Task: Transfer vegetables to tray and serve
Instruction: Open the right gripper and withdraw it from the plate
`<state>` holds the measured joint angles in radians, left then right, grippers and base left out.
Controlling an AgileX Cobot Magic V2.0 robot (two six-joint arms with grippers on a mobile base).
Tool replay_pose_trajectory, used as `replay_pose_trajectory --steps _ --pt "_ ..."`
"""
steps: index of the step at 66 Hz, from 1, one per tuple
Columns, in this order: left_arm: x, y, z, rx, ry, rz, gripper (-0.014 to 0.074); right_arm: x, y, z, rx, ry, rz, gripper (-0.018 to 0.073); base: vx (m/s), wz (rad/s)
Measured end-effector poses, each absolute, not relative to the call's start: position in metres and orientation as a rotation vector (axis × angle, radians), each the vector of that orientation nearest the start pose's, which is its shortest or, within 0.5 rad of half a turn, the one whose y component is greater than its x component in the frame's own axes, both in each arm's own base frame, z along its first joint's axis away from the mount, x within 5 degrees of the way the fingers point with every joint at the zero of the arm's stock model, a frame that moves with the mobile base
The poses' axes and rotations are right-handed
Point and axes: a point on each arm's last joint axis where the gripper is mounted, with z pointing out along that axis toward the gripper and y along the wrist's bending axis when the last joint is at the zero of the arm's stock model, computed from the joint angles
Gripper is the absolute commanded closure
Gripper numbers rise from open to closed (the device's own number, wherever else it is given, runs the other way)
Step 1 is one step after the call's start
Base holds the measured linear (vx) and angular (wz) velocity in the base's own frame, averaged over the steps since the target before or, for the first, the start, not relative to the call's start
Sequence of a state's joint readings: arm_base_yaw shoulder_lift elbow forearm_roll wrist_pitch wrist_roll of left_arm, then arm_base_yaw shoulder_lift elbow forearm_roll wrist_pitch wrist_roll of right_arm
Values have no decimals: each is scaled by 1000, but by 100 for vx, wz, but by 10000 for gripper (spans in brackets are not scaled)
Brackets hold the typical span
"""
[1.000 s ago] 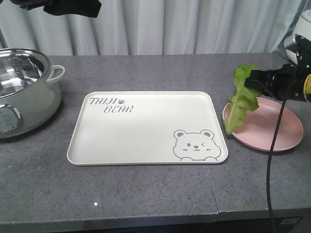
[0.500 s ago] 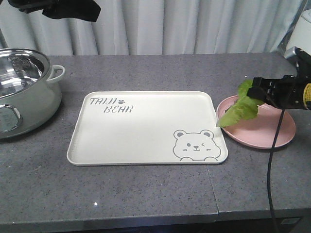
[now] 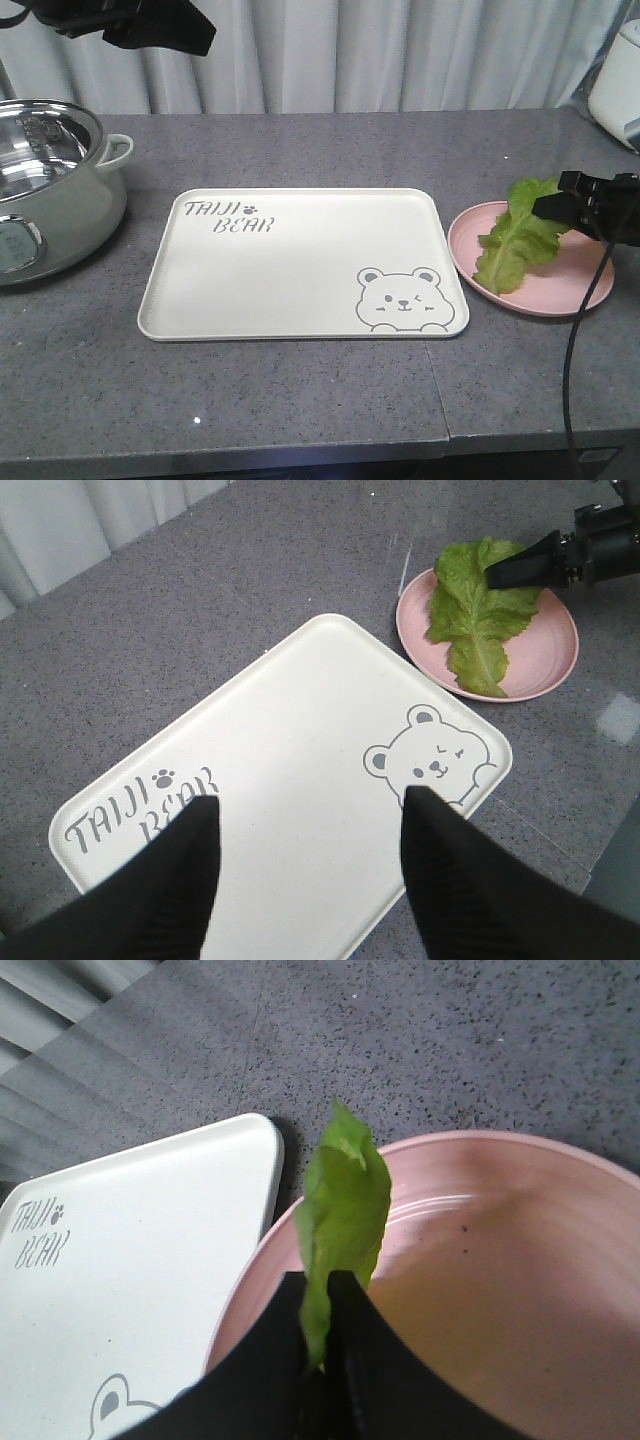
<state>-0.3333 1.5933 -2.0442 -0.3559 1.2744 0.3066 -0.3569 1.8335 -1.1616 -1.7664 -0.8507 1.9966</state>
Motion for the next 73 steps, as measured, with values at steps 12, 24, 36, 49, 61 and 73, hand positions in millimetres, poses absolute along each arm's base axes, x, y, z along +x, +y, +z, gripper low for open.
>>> replay_pose_trajectory --steps 12,24,36,49,61,73 --pt "286 -131 495 762 2150 -462 195 374 -67 222 84 2187 844 395 0 0" --pt "286 -131 495 762 2150 -462 195 374 -66 222 70 2185 842 159 0 0" --pt "286 -131 495 762 2150 -462 195 375 -69 221 93 2188 806 87 0 0" --pt "286 -131 495 762 2150 -462 195 377 -73 219 127 2191 749 86 0 0" --pt "286 -131 495 762 2150 -462 195 379 -79 218 171 2191 666 86 0 0" --pt "286 -131 495 762 2150 -462 195 377 -83 232 183 2157 588 88 0 0"
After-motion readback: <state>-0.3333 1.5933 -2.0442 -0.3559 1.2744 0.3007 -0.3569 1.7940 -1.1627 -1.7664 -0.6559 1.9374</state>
